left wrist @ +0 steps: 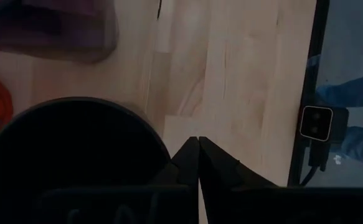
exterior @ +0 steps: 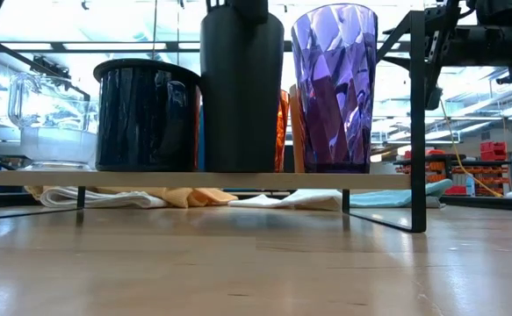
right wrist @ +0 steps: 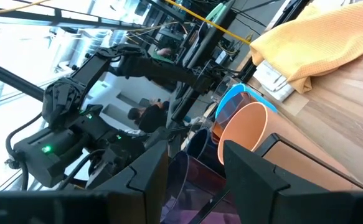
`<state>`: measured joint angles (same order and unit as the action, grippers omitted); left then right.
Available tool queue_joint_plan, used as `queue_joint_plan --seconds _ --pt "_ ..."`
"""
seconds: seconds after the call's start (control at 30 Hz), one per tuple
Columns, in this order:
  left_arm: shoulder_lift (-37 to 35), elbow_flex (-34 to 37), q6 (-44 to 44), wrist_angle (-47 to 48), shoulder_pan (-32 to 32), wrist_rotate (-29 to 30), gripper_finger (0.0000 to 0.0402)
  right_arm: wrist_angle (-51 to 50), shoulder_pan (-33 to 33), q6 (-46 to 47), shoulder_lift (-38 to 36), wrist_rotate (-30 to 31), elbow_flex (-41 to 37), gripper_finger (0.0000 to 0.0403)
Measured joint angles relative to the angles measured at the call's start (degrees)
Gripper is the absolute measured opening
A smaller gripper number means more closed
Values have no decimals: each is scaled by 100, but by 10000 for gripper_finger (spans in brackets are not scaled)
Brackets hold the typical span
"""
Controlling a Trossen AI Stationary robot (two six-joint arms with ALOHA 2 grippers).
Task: Stack small to large cups/mugs on shelf
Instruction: Adjust the black cup, then return to Home Position
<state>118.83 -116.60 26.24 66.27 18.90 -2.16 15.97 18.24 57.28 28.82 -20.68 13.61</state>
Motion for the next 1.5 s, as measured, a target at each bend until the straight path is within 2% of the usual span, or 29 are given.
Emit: queue_joint_plan --seconds 0.47,0.67,0.83,0.97,1.17,1.4,1.5 --pt "0 0 -322 -6 -209 15 5 0 0 0 0 1 2 160" --pt "0 0 -361 -4 -277 26 16 0 0 0 0 -1 2 160" --pt "-2 0 -446 -4 -300 44 5 0 0 0 0 0 2 160" --pt "-4 0 -444 -38 -304 44 21 -2 0 0 0 -1 2 160" --pt "-80 -2 -667 -608 -245 200 43 -1 1 -49 -12 -1 2 160" --pt "-166 -313 -927 -808 -208 468 18 48 2 -60 -119 -19 7 160" --pt "-209 -402 -1337 -1250 -187 691 11 50 2 -56 -196 -19 7 160"
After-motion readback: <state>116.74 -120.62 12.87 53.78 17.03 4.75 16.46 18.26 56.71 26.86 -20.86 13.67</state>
